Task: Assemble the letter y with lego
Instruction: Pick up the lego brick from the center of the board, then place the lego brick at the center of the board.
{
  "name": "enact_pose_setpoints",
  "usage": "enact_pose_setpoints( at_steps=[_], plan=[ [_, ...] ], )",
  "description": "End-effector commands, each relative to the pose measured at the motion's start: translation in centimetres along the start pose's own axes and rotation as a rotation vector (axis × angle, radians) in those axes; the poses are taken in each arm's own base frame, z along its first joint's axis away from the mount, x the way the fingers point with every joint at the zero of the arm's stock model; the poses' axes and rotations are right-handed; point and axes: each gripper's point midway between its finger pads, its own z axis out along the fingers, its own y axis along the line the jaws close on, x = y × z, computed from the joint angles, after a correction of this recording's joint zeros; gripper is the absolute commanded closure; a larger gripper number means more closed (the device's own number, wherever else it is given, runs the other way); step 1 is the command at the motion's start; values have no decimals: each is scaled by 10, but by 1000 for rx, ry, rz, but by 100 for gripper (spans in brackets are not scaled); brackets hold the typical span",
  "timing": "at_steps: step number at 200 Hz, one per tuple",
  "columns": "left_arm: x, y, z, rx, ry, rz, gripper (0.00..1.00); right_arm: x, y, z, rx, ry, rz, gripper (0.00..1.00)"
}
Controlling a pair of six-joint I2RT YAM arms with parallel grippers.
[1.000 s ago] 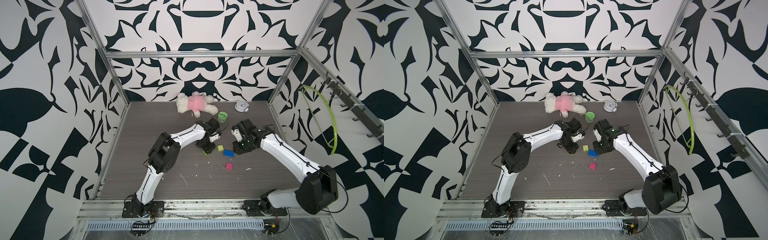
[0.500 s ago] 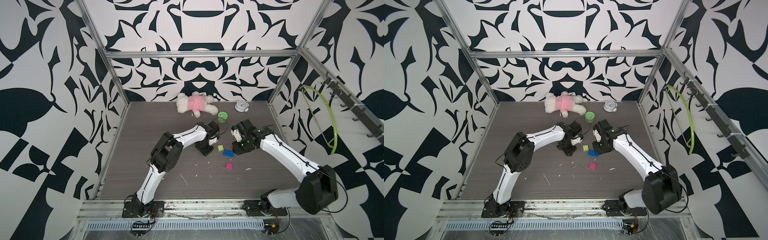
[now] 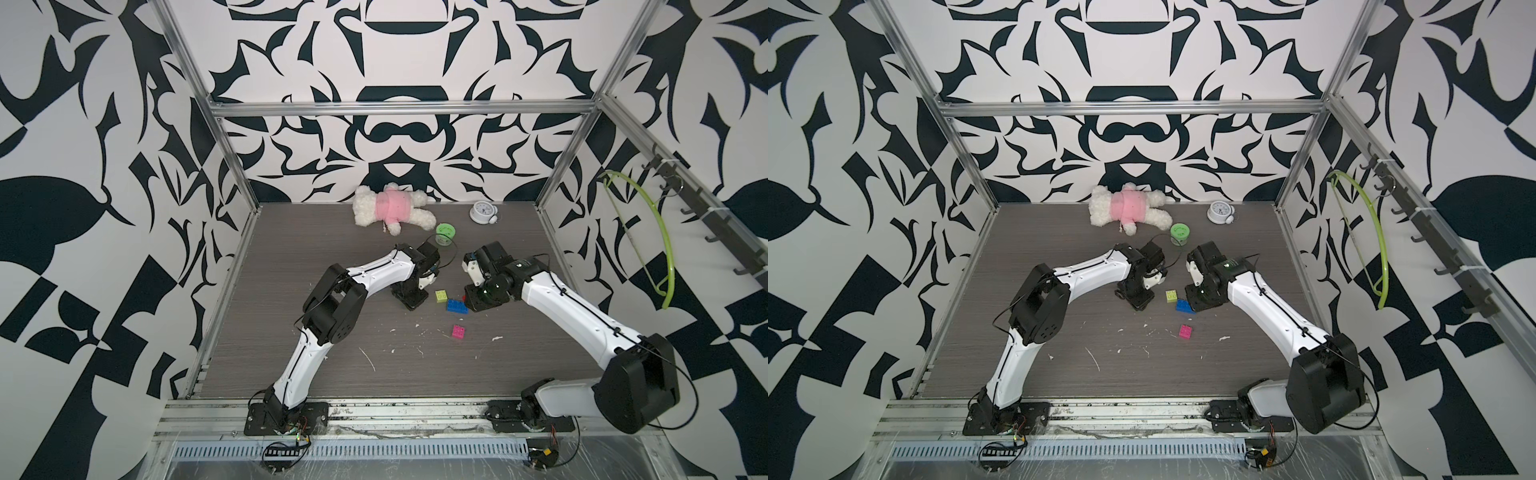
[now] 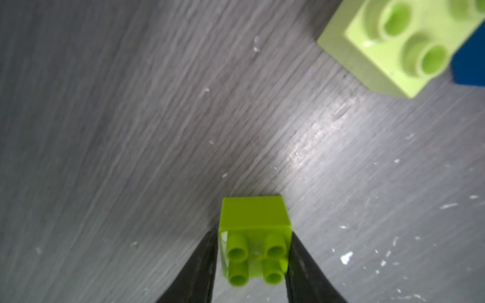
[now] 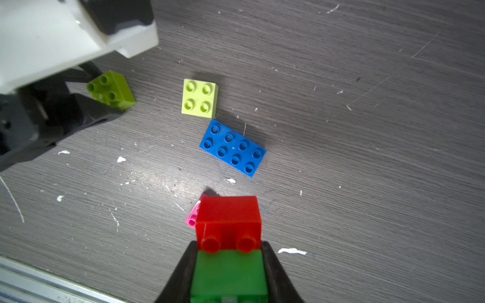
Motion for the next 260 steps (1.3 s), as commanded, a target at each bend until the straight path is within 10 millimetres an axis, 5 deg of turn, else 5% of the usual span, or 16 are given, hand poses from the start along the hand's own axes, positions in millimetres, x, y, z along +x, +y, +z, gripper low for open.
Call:
enact_pose_setpoints(
  at_steps=[1,52,94,138,176,223,260],
  plan=[
    [-4,0,4,-10,5,17,55,-5,4,-7,-22,-41,8,71],
    [-4,-2,-2,10,-5,-39,65,-6,4,-5,-26,-39,8,71],
    [18,6,-12,128,37,-354,76,-8,3,-4,-19,-38,18,72],
    [52,37,-33,1,35,-604,75,-12,8,-3,-38,-44,24,72],
    [90,32,-28,10,153,-822,75,-16,19,4,-29,-21,-20,73],
    [97,26,-23,35,157,-892,76,-21,33,8,-11,-10,-78,73],
    [101,21,-12,55,171,-911,66,-24,41,11,-3,-1,-115,73]
  ],
)
